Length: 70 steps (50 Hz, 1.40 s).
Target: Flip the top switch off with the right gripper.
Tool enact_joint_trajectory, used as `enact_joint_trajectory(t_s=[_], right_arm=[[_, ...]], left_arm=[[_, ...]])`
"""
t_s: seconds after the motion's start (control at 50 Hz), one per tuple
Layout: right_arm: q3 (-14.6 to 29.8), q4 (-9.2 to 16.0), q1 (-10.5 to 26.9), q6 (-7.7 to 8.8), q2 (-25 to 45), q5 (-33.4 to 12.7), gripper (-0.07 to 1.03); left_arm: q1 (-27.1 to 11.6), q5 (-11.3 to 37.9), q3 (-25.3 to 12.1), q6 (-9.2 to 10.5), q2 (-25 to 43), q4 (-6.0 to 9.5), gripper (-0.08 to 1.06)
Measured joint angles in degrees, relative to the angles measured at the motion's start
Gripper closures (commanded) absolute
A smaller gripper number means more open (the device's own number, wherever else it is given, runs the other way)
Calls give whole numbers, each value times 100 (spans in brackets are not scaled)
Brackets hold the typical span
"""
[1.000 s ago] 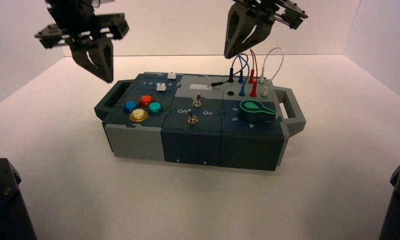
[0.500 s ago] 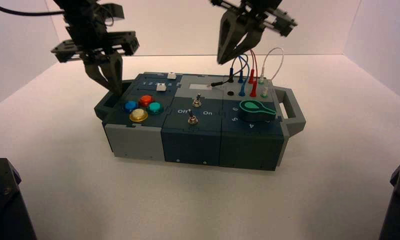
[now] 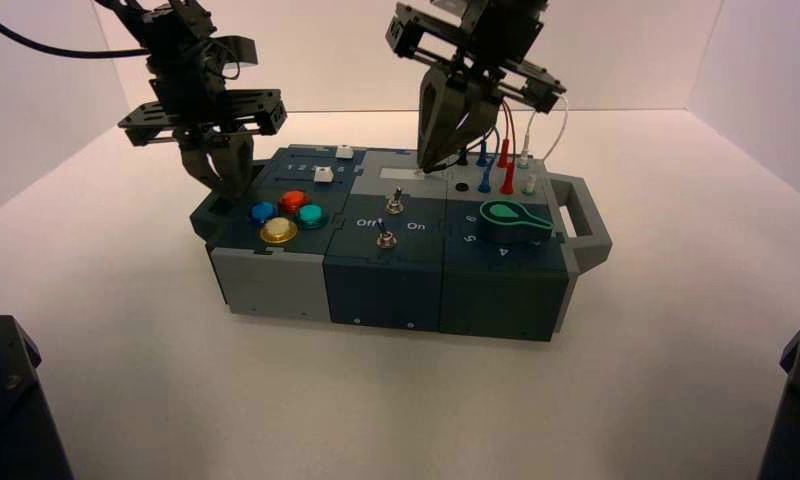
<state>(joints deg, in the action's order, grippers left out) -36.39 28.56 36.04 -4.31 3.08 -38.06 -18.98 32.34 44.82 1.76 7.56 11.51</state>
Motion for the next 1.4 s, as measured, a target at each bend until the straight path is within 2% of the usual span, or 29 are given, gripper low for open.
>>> enact_joint_trajectory(t_s=[0.22,0.3,0.58,0.6,0.76,0.82,0.84,0.96,1.12,1.24,1.4], right_arm=[[105,-26,0,-167,167,-18,98],[149,-141,0,-290,237,-26,98],[281,-1002,26,-1046,457,-255,98],[281,-1002,26,-1046,457,-255,98],[475,-1301,176,-1354,457,-448,98],[624,-1424,290,-1529,483,-571,98],[624,-1424,290,-1529,483,-571,98],[914,-1644,536,-1811,668,-809,98],[1169,-1863,729,-2021,914,-1046,98],[1257,-1969,738,-2127,984,-1143,98],[1318,-2021,747,-2188,1028,-1239,98]], left_arm=[[0,-9,-105,18,123,0,101],[0,-9,-132,26,149,-9,101],[0,-9,-193,0,246,-44,101],[0,-9,-193,0,246,-44,101],[0,-9,-246,9,308,-88,101],[0,-9,-246,9,308,-88,101],[0,-9,-246,9,308,-88,101],[0,-9,-246,9,308,-97,101],[0,-9,-246,9,308,-97,101],[0,-9,-246,9,308,-97,101],[0,-9,-246,9,308,-105,101]])
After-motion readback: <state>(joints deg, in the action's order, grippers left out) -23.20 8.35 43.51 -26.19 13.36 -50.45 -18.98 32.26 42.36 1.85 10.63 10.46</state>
